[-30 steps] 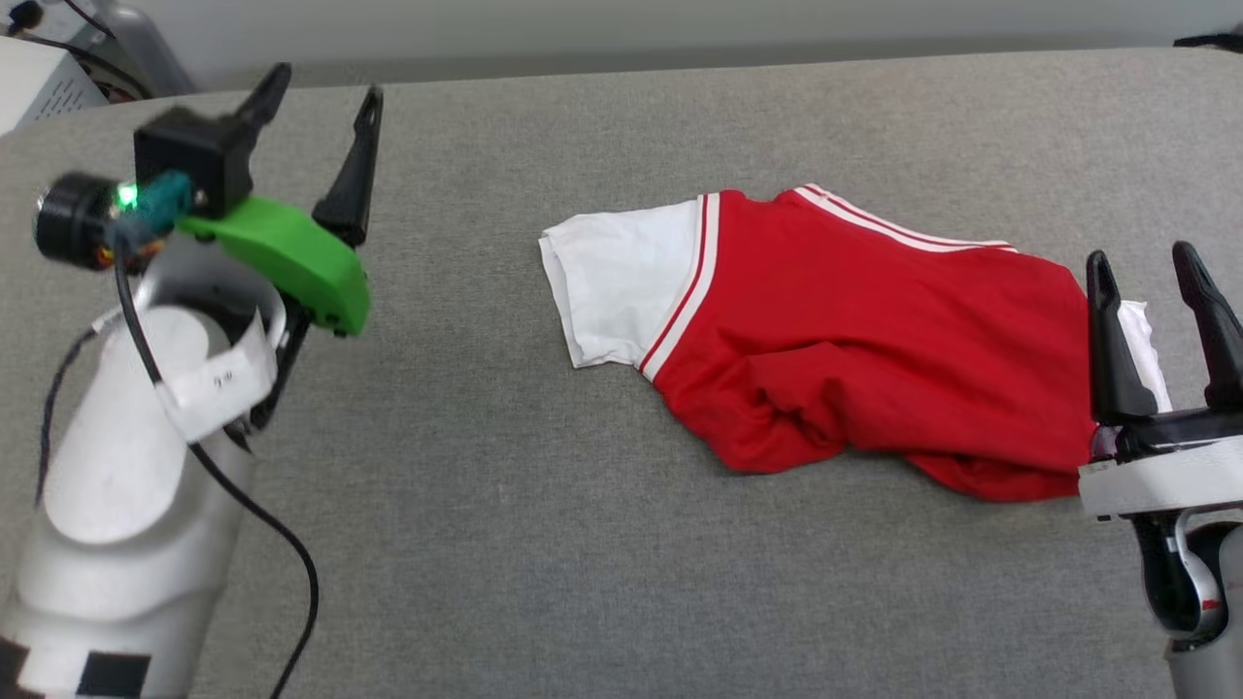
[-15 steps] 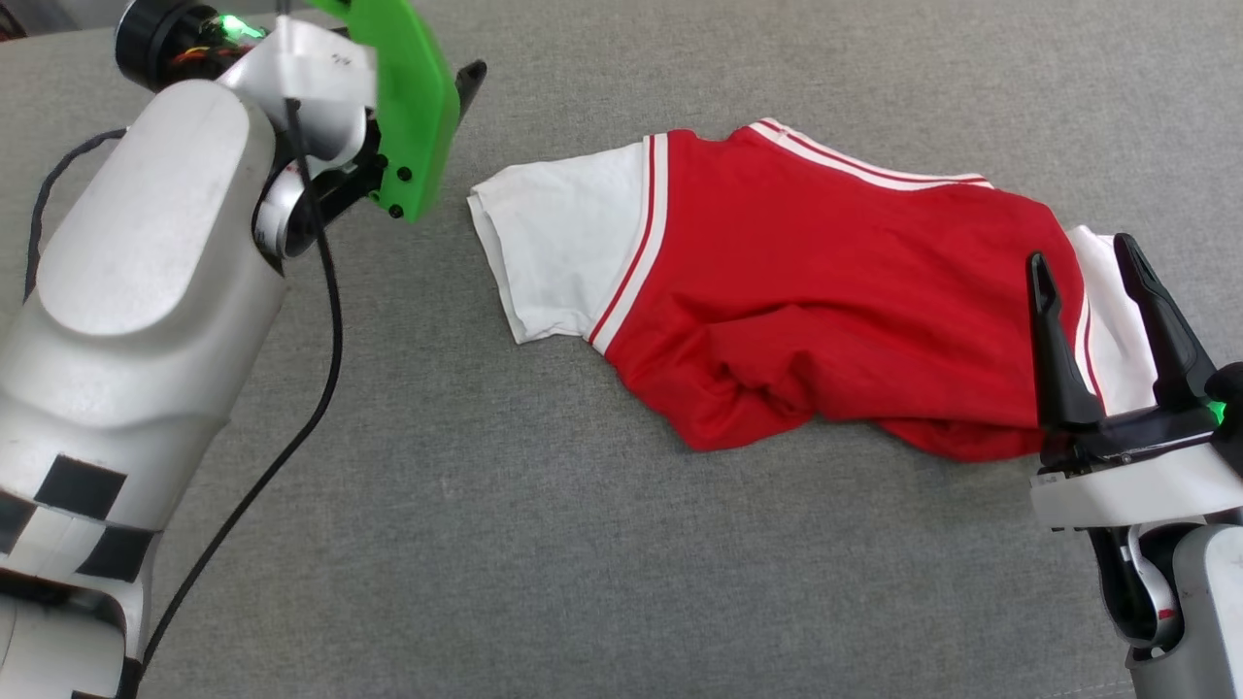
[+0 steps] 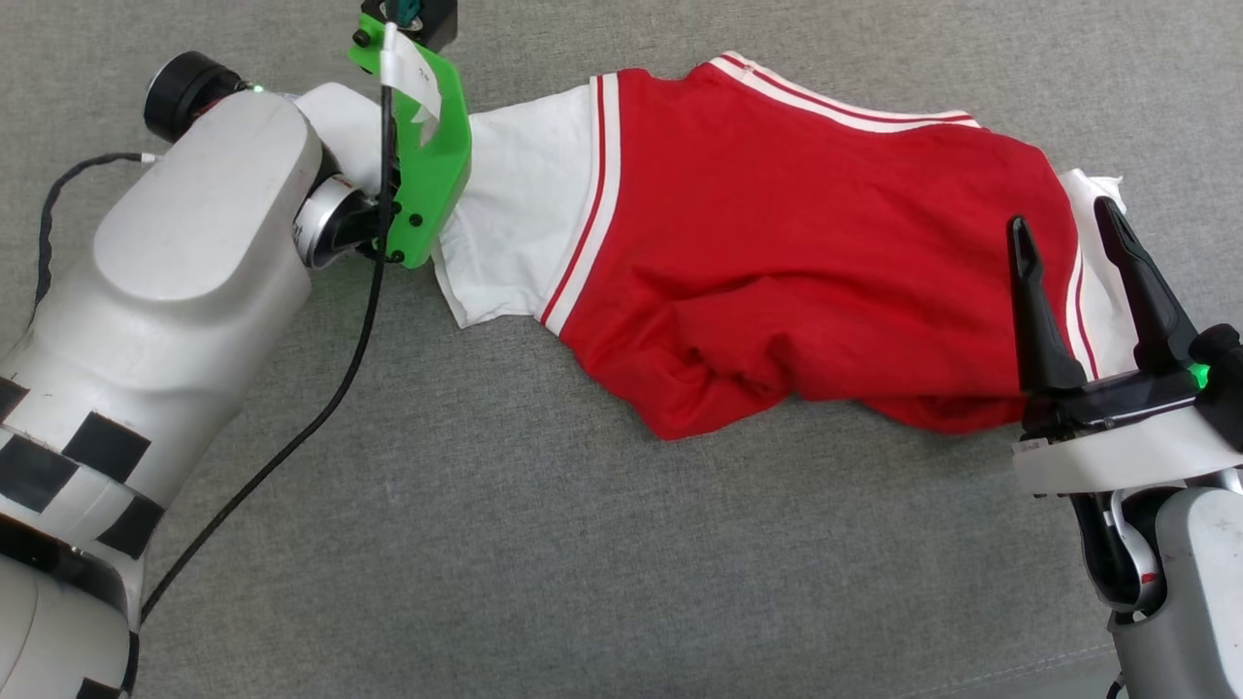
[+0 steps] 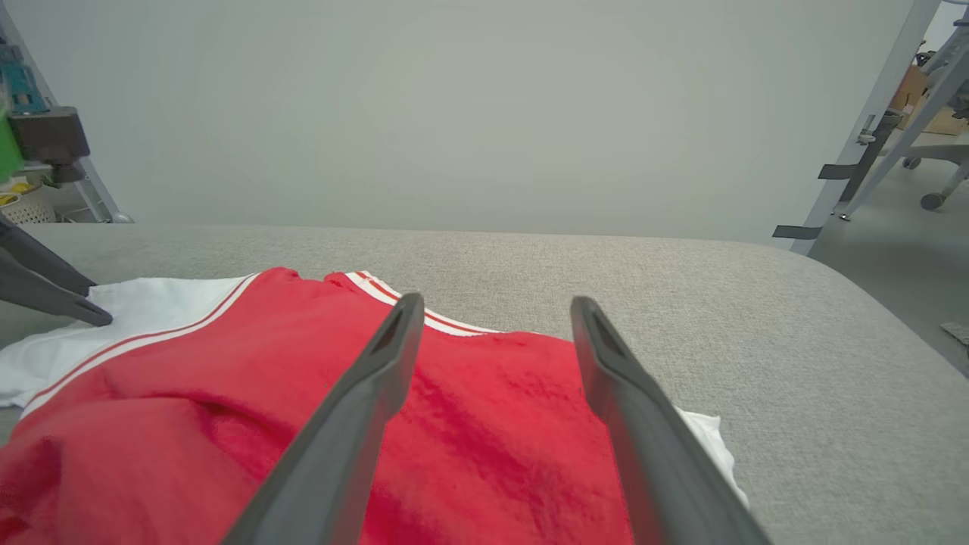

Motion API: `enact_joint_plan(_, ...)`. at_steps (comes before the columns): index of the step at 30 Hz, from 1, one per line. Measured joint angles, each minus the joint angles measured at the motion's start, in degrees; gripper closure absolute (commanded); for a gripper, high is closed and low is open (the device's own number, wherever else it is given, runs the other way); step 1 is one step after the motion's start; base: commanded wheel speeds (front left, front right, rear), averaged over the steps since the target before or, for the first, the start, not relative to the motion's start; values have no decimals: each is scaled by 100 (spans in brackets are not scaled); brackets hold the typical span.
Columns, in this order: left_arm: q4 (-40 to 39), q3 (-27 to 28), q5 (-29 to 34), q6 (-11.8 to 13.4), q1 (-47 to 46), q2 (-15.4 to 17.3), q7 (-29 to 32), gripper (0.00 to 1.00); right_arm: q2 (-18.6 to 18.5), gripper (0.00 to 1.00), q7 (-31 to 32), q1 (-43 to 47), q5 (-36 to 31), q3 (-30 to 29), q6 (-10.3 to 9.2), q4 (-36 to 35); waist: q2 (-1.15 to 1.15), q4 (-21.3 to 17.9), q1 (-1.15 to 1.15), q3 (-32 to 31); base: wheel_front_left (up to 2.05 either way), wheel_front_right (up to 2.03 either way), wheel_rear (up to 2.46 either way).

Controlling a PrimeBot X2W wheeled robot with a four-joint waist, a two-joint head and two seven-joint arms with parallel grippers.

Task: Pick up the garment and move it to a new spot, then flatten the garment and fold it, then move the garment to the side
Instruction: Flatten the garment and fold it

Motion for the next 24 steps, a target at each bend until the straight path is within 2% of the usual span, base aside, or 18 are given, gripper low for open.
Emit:
enact_joint_plan(4,52,-381,-118,0,-104,93,-186,0,-1,0,0,-31,-1,-46,0,29,0,-42,0,12,0,0,0)
enact_joint_plan(5,80,-427,-219,0,-102,122,-335,61,-3,0,0,-32,-2,-60,0,31,0,-38,0,-9,0,0,0)
enact_joint_plan(6,108,-468,-265,0,-91,140,-445,100,-5,0,0,-32,-2,-85,0,31,0,-27,0,-25,0,0,0)
enact_joint_plan(11,104,-654,-557,-2,66,126,-1177,100,-151,0,0,-29,-2,-292,0,56,0,115,0,-199,0,0,0)
enact_joint_plan(17,51,-616,-739,-2,298,254,-1989,100,-469,0,0,-12,-93,-1018,1,-1,0,450,0,-507,0,0,0)
enact_joint_plan(20,-37,-575,-867,-2,407,481,-2201,100,-704,0,136,-31,-118,-1182,1,-36,0,629,0,-670,0,0,0)
enact_joint_plan(24,-224,-500,-889,5,573,834,-2351,100,-1214,0,625,-310,-104,-1241,1,-63,0,885,0,-832,0,0,0)
